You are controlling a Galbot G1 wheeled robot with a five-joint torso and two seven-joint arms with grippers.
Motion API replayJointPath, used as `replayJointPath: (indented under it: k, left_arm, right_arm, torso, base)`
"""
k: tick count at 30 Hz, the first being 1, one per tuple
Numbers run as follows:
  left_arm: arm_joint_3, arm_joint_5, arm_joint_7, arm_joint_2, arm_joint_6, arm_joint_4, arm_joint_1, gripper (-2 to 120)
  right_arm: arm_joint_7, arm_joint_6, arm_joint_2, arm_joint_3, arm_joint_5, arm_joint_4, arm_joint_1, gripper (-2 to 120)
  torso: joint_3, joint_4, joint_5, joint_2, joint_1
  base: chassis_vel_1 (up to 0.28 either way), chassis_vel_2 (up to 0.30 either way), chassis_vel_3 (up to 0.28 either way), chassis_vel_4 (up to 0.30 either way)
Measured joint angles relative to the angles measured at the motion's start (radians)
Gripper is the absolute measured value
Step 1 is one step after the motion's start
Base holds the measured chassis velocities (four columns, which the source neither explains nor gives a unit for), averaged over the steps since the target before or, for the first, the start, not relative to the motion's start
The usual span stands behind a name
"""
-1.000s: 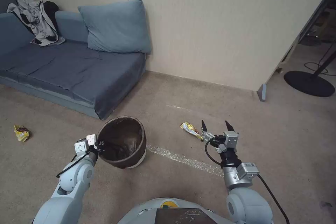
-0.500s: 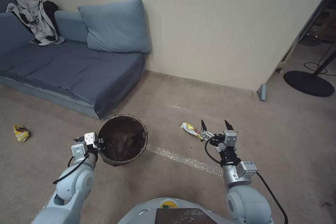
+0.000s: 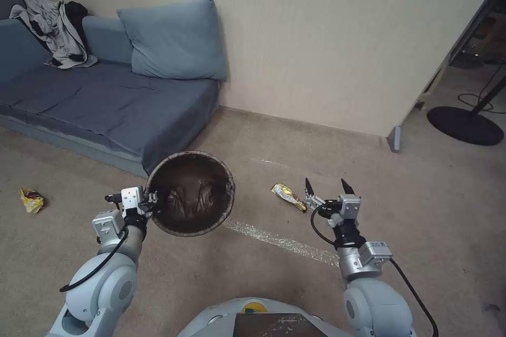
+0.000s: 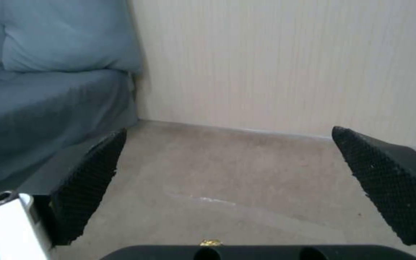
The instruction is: Pick up the trash bin, then pick up the garbage from the floor and place it into the trash bin.
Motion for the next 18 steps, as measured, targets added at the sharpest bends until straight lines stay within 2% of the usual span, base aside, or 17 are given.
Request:
replayJointPath:
  k: [8,18]
  left_arm:
    - [-0.005,0.078,0.001,-0.012,-0.029,-0.066,0.037,3]
    - [-0.001,0.18,0.008,-0.033,-0.041,-0.084,0.067,3]
  right_arm:
    - [0.013,-0.009,0.003,0.0,0.004,0.003,0.003,100]
    - [0.005,-0.014,0.004,0.008,0.001,0.003,0.004,100]
  torso:
    - [0.0,0.0002,0.0,0.0,0.0]
    - [0.0,0.0001,-0.0001,0.0,0.0]
  base:
    - [0.0,0.0,0.0,0.0]
    - [0.0,0.0,0.0,0.0]
